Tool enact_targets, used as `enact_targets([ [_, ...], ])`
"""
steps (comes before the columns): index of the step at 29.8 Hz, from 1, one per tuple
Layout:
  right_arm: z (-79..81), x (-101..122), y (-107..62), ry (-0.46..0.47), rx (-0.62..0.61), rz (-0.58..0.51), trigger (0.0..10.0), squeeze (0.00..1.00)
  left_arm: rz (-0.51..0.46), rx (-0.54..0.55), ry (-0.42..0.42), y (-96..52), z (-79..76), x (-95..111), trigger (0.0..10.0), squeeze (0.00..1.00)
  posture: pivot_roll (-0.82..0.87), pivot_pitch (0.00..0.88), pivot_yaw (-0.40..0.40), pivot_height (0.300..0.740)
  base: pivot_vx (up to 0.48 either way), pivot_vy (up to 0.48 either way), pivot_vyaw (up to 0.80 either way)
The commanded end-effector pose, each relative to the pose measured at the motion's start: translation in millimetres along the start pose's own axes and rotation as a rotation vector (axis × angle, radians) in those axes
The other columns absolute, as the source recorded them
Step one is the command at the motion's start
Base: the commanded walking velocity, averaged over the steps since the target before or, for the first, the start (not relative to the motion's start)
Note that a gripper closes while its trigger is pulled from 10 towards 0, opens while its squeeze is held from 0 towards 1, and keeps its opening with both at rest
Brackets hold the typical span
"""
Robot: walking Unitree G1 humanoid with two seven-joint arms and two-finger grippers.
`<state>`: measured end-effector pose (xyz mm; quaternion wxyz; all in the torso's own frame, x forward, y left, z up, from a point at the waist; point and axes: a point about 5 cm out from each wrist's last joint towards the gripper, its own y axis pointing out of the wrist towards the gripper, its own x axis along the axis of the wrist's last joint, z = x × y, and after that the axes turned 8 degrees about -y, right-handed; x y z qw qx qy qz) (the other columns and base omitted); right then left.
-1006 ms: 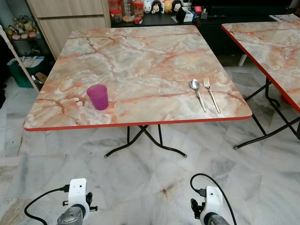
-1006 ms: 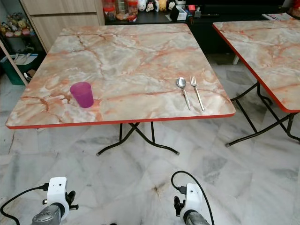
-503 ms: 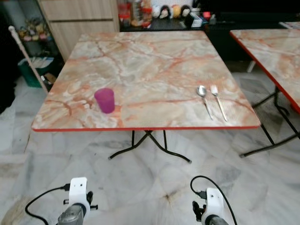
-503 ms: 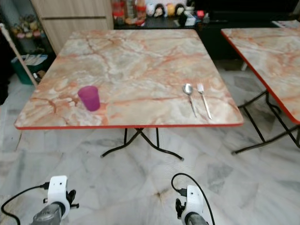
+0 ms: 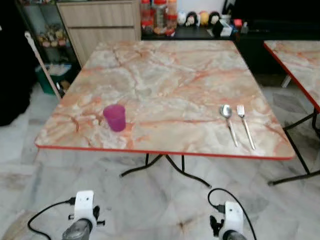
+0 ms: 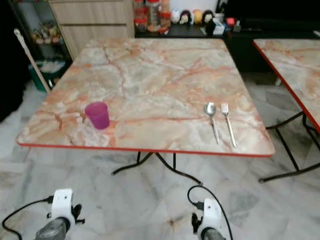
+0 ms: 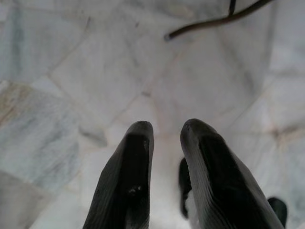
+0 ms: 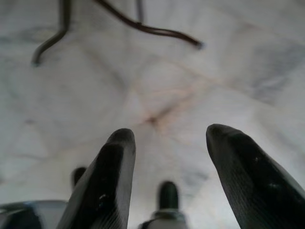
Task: Setting the table
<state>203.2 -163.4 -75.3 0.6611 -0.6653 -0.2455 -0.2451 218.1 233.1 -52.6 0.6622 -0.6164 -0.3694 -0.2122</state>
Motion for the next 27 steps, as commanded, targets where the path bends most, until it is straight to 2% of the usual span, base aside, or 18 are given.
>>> enact_targets([
  [1,-7.8,-8.4,-2.3,0.005,-0.019,0.023,10.0,0.0,0.018,-0.018,0.011,-0.1,-4.3,-3.5,10.0,0.0,0.07,0.097,0.006,0.74,0.0,0.0,0.0],
  [14,-6.6,-8.6,-2.3,0.006,-0.012,0.024,10.0,0.0,-0.004,-0.002,0.015,-0.4,-2.0,-1.6,10.0,0.0,0.08,0.099,0.004,0.74,0.0,0.0,0.0],
  [18,-7.6,-8.6,-2.4,0.006,-0.014,0.024,10.0,0.0,-0.054,0.011,0.026,-0.3,1.1,5.7,10.0,0.0,0.08,0.097,0.005,0.74,0.0,0.0,0.0],
  [20,-7.6,-7.9,-2.2,0.008,-0.014,0.022,10.0,0.0,-0.12,0.058,-0.005,-1.8,11.6,13.5,10.0,0.0,0.08,0.099,0.005,0.74,0.0,0.0,0.0],
  [23,-7.7,-8.4,-2.3,0.007,-0.014,0.024,10.0,0.0,-0.155,0.108,-0.041,-4.0,23.0,16.9,10.0,0.0,0.09,0.099,0.004,0.74,0.0,0.0,0.0],
  [24,-7.7,-8.9,-2.4,0.005,-0.013,0.027,10.0,0.0,-0.203,0.169,-0.053,-7.3,36.6,22.1,10.0,0.0,0.1,0.101,0.001,0.74,0.0,0.0,0.0],
  [27,-7.7,-8.9,-2.4,0.003,-0.011,0.027,10.0,0.0,-0.264,0.241,-0.061,-10.9,49.6,30.1,10.0,0.0,0.11,0.1,0.0,0.74,0.0,0.0,0.0],
])
